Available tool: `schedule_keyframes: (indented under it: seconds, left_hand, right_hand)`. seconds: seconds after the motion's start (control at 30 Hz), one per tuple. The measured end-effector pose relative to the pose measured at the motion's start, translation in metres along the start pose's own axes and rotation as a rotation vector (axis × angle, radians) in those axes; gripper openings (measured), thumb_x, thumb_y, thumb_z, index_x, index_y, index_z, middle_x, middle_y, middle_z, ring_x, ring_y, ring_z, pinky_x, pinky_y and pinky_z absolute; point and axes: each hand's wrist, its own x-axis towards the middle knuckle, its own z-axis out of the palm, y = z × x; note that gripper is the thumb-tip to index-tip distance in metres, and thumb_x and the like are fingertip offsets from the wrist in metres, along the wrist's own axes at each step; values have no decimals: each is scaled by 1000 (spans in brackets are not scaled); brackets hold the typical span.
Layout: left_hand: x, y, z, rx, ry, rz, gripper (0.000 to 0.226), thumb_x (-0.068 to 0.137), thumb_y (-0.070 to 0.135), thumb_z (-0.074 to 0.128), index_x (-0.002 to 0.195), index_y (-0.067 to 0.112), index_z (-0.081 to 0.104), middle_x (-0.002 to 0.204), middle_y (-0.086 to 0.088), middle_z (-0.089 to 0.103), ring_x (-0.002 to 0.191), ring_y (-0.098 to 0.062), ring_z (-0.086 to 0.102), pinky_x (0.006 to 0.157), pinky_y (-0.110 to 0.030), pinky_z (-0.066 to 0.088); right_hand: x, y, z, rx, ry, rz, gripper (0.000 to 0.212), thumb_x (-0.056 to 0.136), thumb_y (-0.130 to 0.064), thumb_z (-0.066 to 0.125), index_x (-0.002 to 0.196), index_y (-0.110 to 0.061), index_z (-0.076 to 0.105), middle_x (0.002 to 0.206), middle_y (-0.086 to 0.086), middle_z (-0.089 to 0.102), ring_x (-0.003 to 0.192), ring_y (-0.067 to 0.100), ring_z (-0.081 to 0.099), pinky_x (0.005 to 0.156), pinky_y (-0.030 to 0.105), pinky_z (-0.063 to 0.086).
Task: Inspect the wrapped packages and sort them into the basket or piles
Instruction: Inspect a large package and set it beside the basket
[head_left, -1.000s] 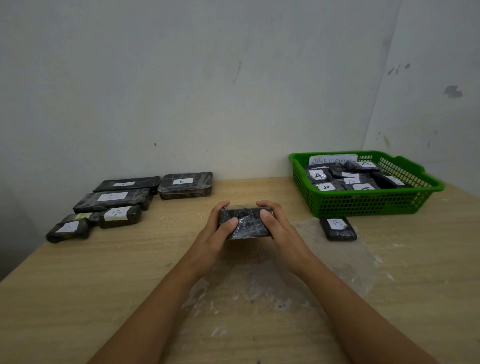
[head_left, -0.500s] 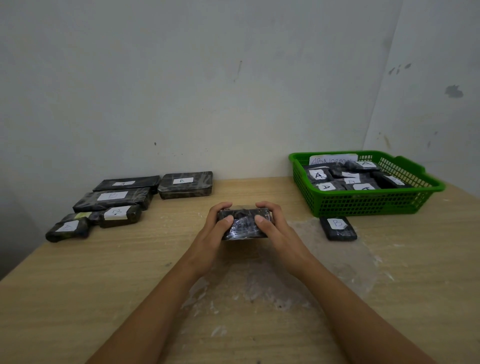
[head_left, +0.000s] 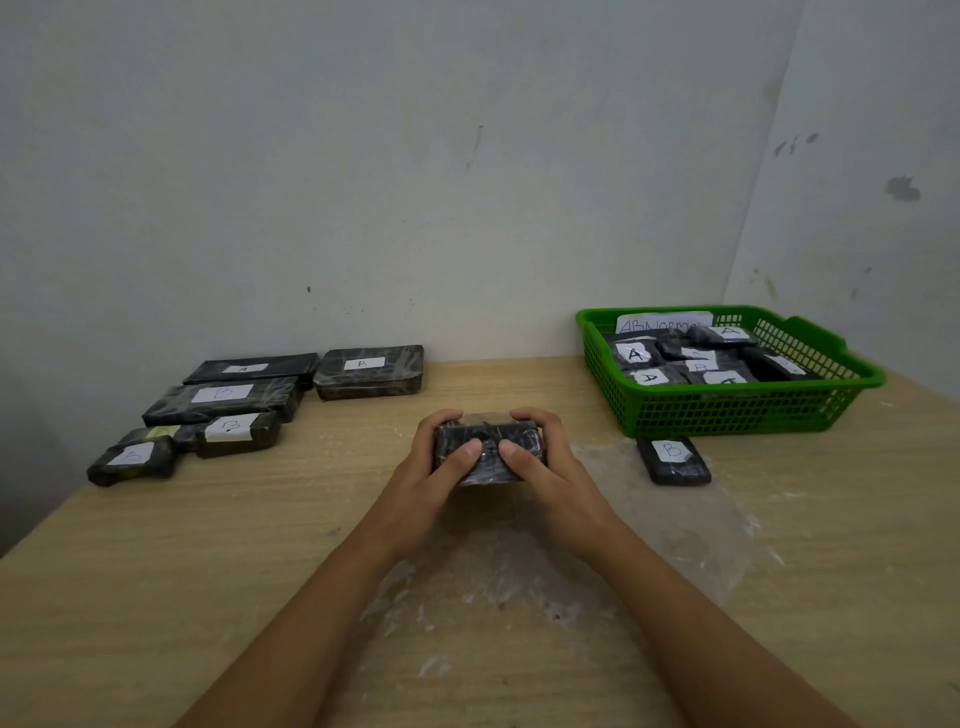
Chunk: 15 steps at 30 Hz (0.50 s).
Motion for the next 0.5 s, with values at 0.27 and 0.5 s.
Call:
schedule_keyframes:
  seconds: [0.27,0.5]
  left_hand:
    - [0,5,1,-10,16,0,65,89,64,48,150,51,33,133,25,52,111,17,53,92,-13,43]
    - [0,1,2,-38,29,-4,71,89,74,51,153,48,34,143,16,50,121,4,55,103,-25,42]
  right_hand:
    - [-1,-6,0,24,14,-7,29,104,-44,45,131,-34,44,113,-11,63,96,-5,66,80,14,50]
    - [0,-6,-2,13,-17,9,28,105,-41,45,131,-32,43,113,-11,61,93,-10,64,79,12,48]
